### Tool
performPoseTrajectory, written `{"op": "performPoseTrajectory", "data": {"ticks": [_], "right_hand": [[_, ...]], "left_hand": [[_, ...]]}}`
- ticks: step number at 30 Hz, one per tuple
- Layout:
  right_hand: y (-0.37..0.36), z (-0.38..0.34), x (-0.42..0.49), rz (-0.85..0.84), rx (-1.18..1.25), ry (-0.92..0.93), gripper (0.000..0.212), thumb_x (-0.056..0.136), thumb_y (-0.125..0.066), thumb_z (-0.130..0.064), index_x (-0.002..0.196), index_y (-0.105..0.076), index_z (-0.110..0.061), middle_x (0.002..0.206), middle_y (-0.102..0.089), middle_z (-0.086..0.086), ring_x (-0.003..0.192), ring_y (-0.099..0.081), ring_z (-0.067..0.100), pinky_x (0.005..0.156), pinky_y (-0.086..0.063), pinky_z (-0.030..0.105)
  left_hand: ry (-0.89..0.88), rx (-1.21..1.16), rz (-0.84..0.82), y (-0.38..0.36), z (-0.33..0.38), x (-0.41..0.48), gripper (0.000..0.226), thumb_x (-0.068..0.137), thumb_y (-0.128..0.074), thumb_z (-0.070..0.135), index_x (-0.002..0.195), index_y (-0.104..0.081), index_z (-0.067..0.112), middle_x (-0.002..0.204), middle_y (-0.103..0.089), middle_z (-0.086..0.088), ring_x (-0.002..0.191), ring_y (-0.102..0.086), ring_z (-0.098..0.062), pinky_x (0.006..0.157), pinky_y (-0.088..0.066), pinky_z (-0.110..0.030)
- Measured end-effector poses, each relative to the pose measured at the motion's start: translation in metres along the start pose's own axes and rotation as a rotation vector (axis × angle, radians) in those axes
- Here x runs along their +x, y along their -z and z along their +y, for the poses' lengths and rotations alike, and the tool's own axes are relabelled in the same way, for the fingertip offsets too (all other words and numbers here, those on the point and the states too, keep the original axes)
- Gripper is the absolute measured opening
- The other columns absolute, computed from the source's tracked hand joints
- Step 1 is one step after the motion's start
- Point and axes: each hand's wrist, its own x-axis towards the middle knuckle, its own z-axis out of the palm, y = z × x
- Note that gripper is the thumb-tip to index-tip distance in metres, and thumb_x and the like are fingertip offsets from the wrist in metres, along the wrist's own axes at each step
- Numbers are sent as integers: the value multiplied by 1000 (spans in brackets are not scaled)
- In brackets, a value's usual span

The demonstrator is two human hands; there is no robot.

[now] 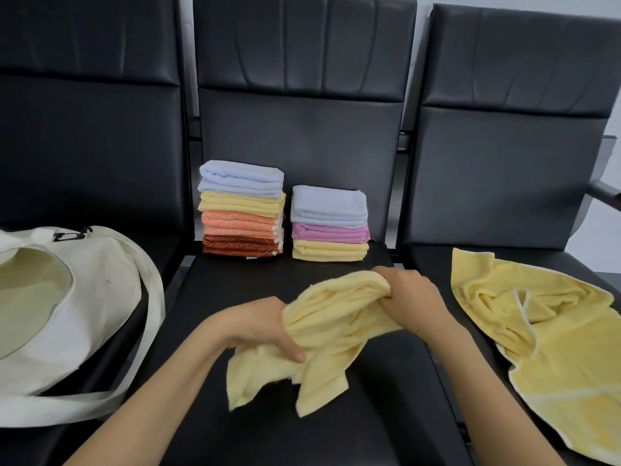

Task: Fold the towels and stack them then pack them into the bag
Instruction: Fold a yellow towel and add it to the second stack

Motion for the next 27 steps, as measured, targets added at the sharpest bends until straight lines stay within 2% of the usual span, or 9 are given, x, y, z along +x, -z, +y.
{"op": "performPoseTrajectory", "data": {"ticks": [3, 6, 10, 13, 15, 18, 20, 24, 27], "right_hand": [[0, 0, -5, -8, 97, 20, 42, 84, -45, -10, 117, -56, -34, 99, -67, -6, 90, -61, 20, 68, -48, 32], [3, 9, -9, -95, 499, -18, 41, 88, -43, -3, 114, -61, -30, 103, -67, -7, 97, -61, 13, 79, -50, 30], [8, 11, -16, -246, 898, -57, 24, 88, -64, -16, 111, -64, -23, 106, -70, -4, 101, -65, 14, 93, -53, 39], [12, 4, -18, -358, 1072, -144, 41, 78, -77, -20, 116, -64, -21, 111, -71, 0, 104, -67, 17, 95, -52, 41], [21, 0, -19, -418, 1056, -132, 46, 72, -82, -20, 115, -64, -19, 110, -71, 1, 104, -68, 18, 95, -52, 39], [43, -3, -25, -449, 901, -58, 40, 71, -83, -16, 106, -65, -24, 97, -72, -10, 94, -68, 6, 84, -53, 25], [64, -6, -30, -445, 772, -9, 41, 69, -84, -12, 98, -64, -31, 86, -70, -20, 86, -66, -2, 74, -49, 16], [99, -15, -36, -392, 429, 71, 47, 62, -87, -18, 98, -64, -38, 94, -69, -20, 91, -63, -2, 75, -46, 15], [121, -23, -37, -343, 120, 111, 44, 63, -85, -28, 101, -63, -31, 97, -67, -15, 92, -61, 8, 77, -50, 24]], "left_hand": [[37, 125, 130, -5, -8, 11, 31, 76, -76, 29, 105, -68, 21, 101, -70, 7, 95, -66, -10, 85, -53, -28], [-142, -275, 101, -8, -12, 7, 33, 86, -70, 21, 118, -62, 25, 112, -70, 6, 104, -66, -12, 93, -53, -37], [-266, -671, 159, -13, -2, -2, 36, 87, -68, 16, 122, -61, 20, 114, -70, -5, 105, -67, -21, 90, -52, -41], [-302, -927, 186, -12, 8, -12, 36, 82, -67, 11, 119, -64, 12, 110, -71, -13, 99, -68, -25, 89, -56, -41], [-305, -964, 198, -6, 10, -20, 36, 79, -69, 8, 115, -65, 9, 99, -73, -10, 88, -70, -21, 79, -59, -36], [-306, -729, 211, 4, 12, -31, 43, 72, -76, 2, 113, -64, 8, 84, -69, -2, 73, -62, -15, 57, -51, -26], [-303, -487, 261, 14, 18, -42, 38, 69, -81, 3, 103, -66, 11, 80, -68, 3, 70, -60, -13, 54, -47, -25], [-259, 228, 395, 32, 32, -55, 28, 63, -86, 26, 86, -71, 23, 83, -73, 7, 80, -68, -11, 74, -57, -31], [-253, 397, 430, 43, 43, -66, 27, 68, -74, 41, 86, -69, 22, 85, -70, 4, 85, -65, -16, 81, -55, -39]]}}
